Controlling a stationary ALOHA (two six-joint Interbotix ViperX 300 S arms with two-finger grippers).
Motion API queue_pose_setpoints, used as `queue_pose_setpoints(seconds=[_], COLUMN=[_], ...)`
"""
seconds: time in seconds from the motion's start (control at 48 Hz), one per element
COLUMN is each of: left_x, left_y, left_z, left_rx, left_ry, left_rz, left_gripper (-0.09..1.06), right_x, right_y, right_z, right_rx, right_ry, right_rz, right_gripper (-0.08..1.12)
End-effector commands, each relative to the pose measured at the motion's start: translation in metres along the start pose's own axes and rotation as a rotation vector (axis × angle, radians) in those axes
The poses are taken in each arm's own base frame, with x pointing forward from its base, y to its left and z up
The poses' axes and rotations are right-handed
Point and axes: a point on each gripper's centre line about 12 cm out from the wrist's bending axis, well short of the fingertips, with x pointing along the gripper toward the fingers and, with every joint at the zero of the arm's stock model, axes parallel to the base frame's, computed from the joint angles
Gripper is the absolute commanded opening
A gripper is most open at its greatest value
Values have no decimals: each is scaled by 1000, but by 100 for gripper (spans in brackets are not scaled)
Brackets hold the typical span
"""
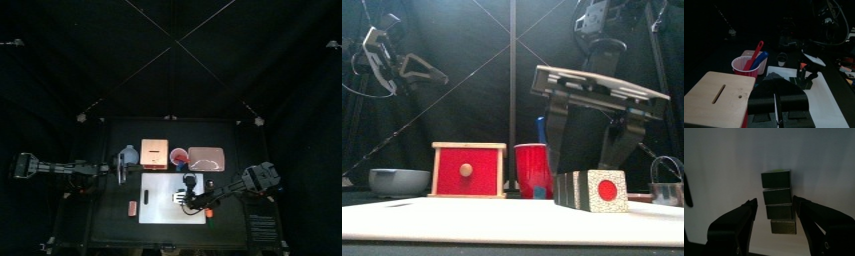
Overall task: Place sushi on board then cut the sushi with the knife then place the pieces on the plate
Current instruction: Pick knife at handle with right hand
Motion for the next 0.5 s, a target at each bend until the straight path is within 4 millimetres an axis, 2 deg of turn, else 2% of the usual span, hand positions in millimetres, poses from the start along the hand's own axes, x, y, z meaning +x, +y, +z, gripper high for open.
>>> queue_pose_setpoints(seconds=[0.021,0.208,0.375,0.5], left_x=[3,3,2,2], left_y=[0,0,1,1], left_z=[6,6,5,4], left_rx=[2,-1,-5,-6], left_ry=[-19,-19,-17,-14], left_rz=[1,2,5,6], left_gripper=[-2,-2,-2,-2], right_x=[-36,-63,-96,-119], right_y=[10,3,1,0], right_z=[16,36,55,77], right_rx=[-15,-144,-292,-376], right_ry=[5,-15,-20,-43], right_rz=[77,110,185,236], right_gripper=[90,90,90,90])
